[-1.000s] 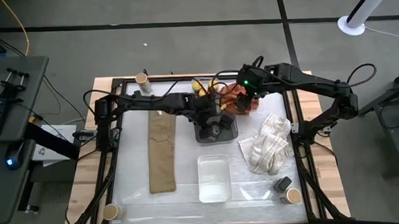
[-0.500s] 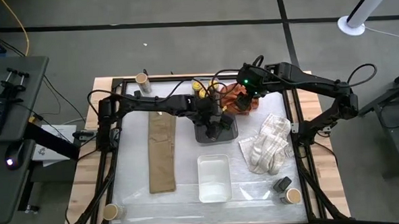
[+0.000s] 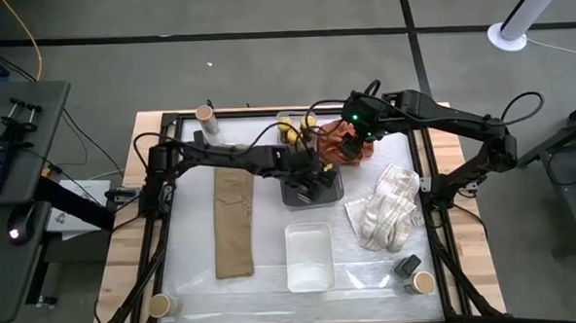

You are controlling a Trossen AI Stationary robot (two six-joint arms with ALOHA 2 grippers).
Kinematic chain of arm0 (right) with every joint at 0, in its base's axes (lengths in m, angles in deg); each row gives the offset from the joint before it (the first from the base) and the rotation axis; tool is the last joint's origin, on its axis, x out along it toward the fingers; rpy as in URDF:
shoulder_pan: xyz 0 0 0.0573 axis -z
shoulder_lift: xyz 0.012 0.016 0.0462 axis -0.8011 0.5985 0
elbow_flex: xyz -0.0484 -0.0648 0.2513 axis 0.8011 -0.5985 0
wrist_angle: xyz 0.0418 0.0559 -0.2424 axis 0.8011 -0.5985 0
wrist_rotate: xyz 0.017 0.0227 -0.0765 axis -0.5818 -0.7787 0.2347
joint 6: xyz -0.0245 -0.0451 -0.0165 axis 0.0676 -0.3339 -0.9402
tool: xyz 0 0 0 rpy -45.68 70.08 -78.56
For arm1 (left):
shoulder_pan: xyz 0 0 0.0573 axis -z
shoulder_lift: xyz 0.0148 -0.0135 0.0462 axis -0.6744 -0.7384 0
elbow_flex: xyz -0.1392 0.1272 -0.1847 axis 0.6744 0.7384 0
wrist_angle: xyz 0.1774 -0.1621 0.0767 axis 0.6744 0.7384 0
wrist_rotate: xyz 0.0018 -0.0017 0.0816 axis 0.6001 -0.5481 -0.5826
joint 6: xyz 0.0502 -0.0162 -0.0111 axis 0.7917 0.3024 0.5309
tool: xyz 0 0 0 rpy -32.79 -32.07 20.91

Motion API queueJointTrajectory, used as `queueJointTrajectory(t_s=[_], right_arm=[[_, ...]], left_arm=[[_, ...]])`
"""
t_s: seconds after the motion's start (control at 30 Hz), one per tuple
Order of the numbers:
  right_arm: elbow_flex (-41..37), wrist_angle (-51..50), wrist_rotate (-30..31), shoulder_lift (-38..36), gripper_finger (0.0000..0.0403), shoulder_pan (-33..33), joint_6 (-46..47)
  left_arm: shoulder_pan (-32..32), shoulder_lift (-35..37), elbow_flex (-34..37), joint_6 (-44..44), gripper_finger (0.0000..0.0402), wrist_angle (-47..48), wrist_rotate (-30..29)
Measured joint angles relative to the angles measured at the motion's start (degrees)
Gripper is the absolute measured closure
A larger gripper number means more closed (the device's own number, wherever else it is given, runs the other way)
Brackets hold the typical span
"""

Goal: Sort spices by type
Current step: Put the bottom left black seasoning can into the black bin

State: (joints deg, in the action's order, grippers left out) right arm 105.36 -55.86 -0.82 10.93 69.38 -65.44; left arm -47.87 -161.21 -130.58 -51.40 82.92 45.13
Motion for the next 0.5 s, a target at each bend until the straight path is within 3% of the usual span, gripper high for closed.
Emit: queueJointTrajectory(t_s=[0.5], right_arm=[[0.0, 1.1, 0.0, 0.0, 0.0151, 2.6, 0.0]], left_arm=[[0.4, -4.4, 0.0, -1.4, 0.0052, -2.6, -3.8]])
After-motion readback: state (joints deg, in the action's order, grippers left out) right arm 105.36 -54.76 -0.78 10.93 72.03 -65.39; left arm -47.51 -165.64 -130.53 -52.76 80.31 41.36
